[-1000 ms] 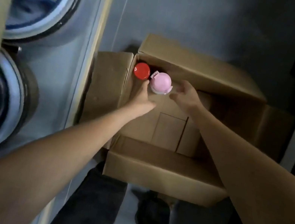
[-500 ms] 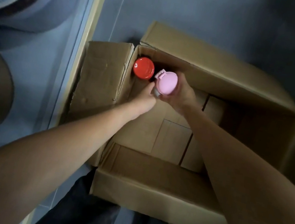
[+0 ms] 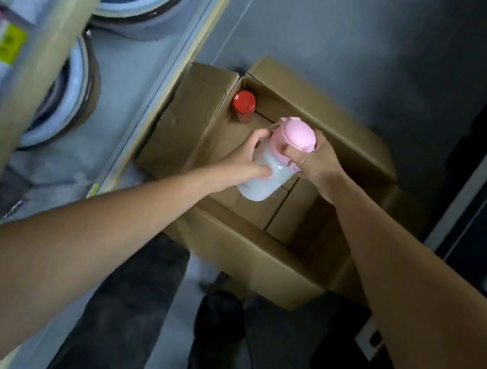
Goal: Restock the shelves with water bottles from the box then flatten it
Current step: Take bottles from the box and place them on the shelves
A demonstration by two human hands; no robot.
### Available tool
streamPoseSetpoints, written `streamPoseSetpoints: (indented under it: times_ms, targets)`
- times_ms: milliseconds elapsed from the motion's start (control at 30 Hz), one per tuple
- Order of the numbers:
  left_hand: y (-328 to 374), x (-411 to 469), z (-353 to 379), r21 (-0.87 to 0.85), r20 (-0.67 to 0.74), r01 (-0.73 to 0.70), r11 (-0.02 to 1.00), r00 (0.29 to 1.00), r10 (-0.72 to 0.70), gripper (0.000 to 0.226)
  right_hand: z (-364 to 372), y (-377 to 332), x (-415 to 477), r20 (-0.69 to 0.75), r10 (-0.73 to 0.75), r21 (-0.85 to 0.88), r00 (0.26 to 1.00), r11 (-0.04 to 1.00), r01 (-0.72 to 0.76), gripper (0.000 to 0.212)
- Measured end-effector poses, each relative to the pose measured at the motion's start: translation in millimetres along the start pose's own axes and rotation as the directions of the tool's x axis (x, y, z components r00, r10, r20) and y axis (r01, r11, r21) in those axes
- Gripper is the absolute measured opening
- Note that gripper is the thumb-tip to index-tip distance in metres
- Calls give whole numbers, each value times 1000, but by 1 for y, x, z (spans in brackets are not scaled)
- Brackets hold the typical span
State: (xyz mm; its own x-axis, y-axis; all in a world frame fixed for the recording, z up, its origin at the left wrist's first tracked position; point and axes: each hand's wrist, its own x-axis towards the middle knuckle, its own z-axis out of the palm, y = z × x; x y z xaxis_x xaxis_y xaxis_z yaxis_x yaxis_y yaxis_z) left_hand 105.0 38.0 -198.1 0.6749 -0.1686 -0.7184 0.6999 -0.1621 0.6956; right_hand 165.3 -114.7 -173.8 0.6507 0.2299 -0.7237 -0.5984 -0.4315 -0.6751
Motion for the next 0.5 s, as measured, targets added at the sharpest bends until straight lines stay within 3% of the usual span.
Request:
streamPoseSetpoints:
  times_ms: [100,300,400,500]
  targets:
    - [31,-63,6,-10,-66,-57,998,996,57,71,-4,-34,-57,17,34,0,999,999,-34,56]
    - [74,-194,10,40,-73,-142,989,987,144,95,18,-106,-163,170,35,-182,985,983,-4,66]
    - [83,-251,6,5,-196,-204,979,960,201,80,41,-141,-214,265,-11,-262,964,962,83,56]
    - [86,-311,-4,-29,-347,-270,962,905,244,64,71,-176,-266,377,-54,-323,925,928,186,32]
